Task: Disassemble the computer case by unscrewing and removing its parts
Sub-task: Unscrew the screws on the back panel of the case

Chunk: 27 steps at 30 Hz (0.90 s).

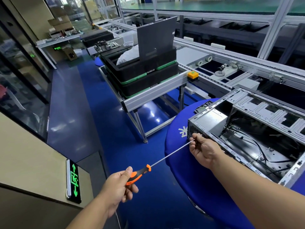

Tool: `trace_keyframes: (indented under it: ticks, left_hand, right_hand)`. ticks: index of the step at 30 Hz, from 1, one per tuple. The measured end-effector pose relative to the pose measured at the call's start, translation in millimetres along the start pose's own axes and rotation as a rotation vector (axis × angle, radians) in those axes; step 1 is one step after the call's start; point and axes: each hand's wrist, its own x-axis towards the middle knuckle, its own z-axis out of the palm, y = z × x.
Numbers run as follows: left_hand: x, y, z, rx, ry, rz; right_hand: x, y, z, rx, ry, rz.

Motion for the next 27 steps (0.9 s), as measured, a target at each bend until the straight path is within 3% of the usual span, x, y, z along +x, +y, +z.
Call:
trace_keyframes:
  ticks: [8,12,18,22,27]
  left_hand:
    - [-5,3,2,-0.037,0.027,-0.048]
    - [-10,4,9,0.126,0.047,0.169]
    - [-22,6,10,0.641,0.172,0.492]
    - [-19,4,9,0.547,0.220,0.485]
    - [-8,-2,3,0.381,0.154,0.375]
  right_hand:
    - [1,1,-1,0.014,0.001,-0.002]
    - [0,1,1,0.011,0.007,-0.005]
    - [-2,1,3,0.031,0.005,-0.015]
    - [-3,1,3,0.035,0.003,-0.015]
    - [-4,1,5,0.032,-0.003,-0.010]
